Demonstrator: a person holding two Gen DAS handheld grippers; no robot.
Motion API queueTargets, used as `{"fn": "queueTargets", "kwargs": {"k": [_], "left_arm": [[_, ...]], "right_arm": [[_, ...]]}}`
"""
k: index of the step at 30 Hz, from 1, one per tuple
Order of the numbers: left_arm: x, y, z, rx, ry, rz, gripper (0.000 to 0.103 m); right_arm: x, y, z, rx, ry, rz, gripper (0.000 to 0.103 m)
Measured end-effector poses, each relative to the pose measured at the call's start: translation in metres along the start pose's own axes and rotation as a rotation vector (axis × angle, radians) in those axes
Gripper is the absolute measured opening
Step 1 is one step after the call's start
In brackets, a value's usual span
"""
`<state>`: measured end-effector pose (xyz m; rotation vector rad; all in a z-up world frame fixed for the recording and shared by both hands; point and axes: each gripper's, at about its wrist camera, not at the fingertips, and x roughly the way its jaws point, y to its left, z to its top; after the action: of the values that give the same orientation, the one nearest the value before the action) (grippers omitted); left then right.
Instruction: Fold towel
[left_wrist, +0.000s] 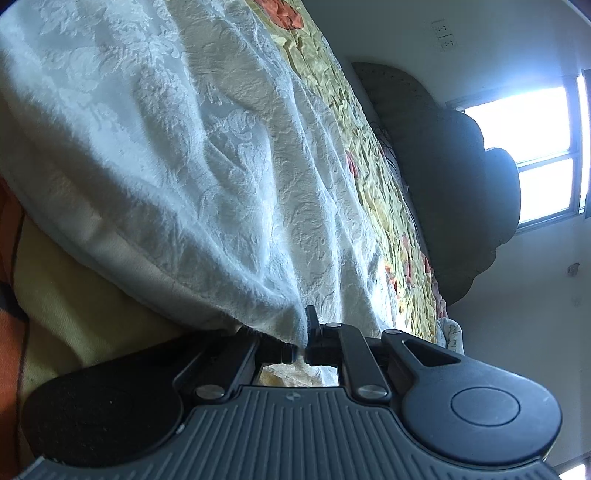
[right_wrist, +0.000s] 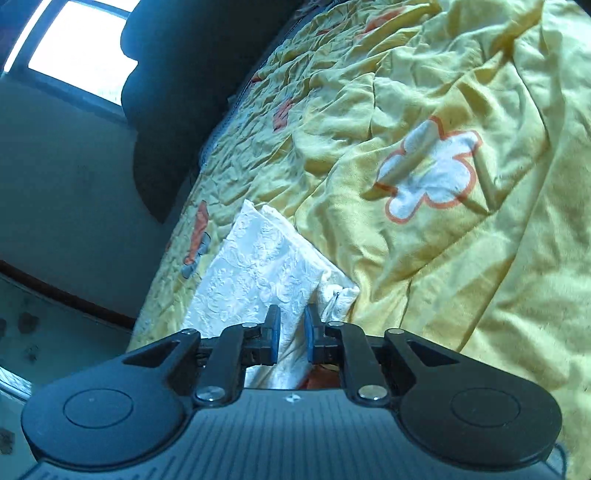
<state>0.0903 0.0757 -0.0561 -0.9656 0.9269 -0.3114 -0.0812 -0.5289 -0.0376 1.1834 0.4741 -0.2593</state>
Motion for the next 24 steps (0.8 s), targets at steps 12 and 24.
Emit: {"fn": "queueTargets", "kwargs": {"k": [12, 24], "left_arm": [[-0.021, -0.051, -0.011, 0.178, -0.117, 0.143, 0.006], [-0.024, -0.039, -0.011, 0.235, -0.005, 0.167, 0.028]], "right_arm": [[0.013, 0.018, 0.012, -0.042, -0.026, -0.012, 0.008], [-0.024, -0.016, 0.024, -0.001, -0.013, -0.054, 0.009]]}}
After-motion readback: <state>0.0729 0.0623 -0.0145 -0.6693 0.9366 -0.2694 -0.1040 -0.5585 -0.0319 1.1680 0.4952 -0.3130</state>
